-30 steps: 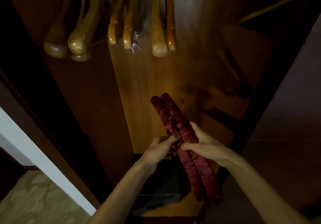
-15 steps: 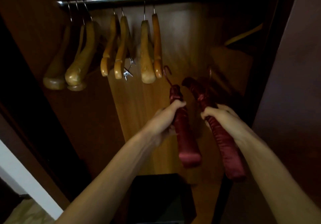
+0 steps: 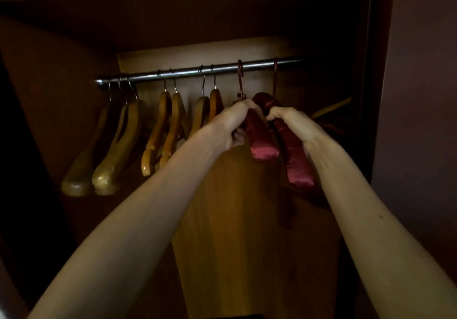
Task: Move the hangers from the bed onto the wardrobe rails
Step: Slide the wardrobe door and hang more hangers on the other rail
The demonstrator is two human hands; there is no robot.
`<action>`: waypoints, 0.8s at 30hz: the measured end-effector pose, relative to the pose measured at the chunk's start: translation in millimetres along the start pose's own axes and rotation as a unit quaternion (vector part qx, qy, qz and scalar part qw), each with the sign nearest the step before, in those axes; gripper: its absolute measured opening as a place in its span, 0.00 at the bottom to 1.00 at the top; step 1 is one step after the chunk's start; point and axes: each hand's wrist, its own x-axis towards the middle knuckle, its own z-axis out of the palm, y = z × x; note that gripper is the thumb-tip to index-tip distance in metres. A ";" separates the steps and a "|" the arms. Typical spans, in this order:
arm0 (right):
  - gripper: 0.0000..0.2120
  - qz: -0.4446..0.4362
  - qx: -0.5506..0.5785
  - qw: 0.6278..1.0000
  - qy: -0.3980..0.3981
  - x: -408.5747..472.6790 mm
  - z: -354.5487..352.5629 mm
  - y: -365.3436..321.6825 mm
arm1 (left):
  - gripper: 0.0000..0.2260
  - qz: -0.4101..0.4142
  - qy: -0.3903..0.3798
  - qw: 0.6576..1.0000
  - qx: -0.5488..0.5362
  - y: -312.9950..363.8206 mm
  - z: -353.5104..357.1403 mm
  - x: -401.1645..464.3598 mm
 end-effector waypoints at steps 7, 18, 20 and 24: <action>0.07 -0.007 -0.042 0.999 0.009 48.3 4.2 -31.0 | 0.09 -0.001 0.054 0.998 0.026 26.4 -1.5 32.8; 0.10 0.009 -0.107 0.994 -0.013 115.2 -4.2 -40.3 | 0.10 -0.026 0.022 0.999 0.010 30.7 -3.0 74.5; 0.09 0.012 -0.114 0.993 -0.011 120.9 -5.7 -38.4 | 0.12 -0.025 0.019 0.999 0.004 29.4 0.1 77.4; 0.12 0.044 -0.132 0.990 0.002 106.1 4.5 -37.7 | 0.09 -0.018 0.025 0.999 0.016 27.3 5.4 86.0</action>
